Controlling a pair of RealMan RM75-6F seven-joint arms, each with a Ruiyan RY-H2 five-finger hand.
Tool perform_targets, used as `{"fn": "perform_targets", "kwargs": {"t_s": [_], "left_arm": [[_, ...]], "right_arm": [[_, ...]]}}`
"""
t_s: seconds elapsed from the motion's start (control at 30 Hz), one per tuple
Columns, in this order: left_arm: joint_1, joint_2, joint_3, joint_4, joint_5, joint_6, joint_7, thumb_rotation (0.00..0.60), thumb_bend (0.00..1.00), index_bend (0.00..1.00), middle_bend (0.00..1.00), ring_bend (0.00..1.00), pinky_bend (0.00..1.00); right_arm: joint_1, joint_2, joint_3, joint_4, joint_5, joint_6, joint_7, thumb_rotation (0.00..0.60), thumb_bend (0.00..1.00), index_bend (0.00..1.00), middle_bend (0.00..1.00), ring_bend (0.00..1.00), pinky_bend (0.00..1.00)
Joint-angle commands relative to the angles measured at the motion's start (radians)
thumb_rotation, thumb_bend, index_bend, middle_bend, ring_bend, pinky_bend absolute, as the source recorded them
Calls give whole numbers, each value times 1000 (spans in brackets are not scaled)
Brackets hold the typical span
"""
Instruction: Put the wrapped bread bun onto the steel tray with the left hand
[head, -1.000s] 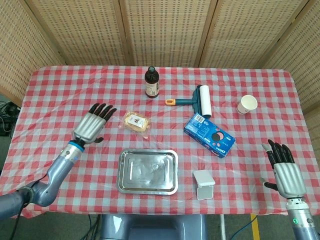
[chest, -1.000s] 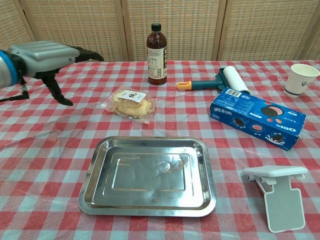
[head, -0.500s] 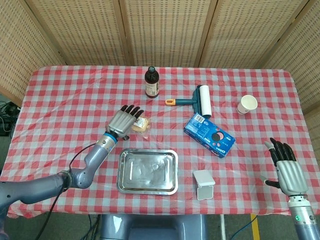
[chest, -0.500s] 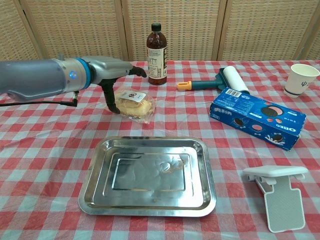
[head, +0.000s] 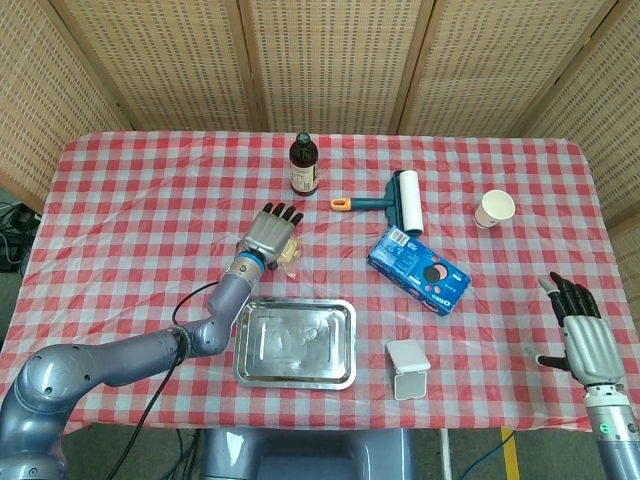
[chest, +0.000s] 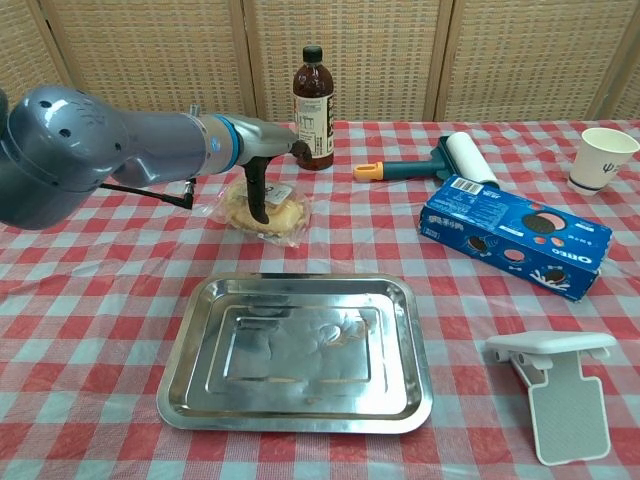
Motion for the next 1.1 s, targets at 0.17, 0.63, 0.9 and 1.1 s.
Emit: {"fn": "perform_targets", "kwargs": {"t_s": [0.17, 0.63, 0.9, 1.1], "left_arm": [[-56, -60, 46, 105, -119, -22, 54, 600, 184, 92, 0, 0, 89], [-49, -102, 68, 149, -59, 12, -8, 600, 448, 461, 271, 247, 393], [29, 90, 62, -171, 138, 111, -125, 600, 449, 464, 271, 247, 393], [89, 241, 102, -441, 245, 162, -162, 600, 449, 463, 271, 247, 393]], "right_arm": [[0, 2, 8, 12, 2, 9, 33, 600, 0, 0, 0, 0, 0], [-4, -5, 7, 22, -14, 36, 51, 600, 0, 0, 0, 0, 0], [-6, -4, 4, 14, -25, 48, 40, 600, 0, 0, 0, 0, 0], [-4, -5, 2, 9, -28, 48, 33, 600, 0, 0, 0, 0, 0]]}}
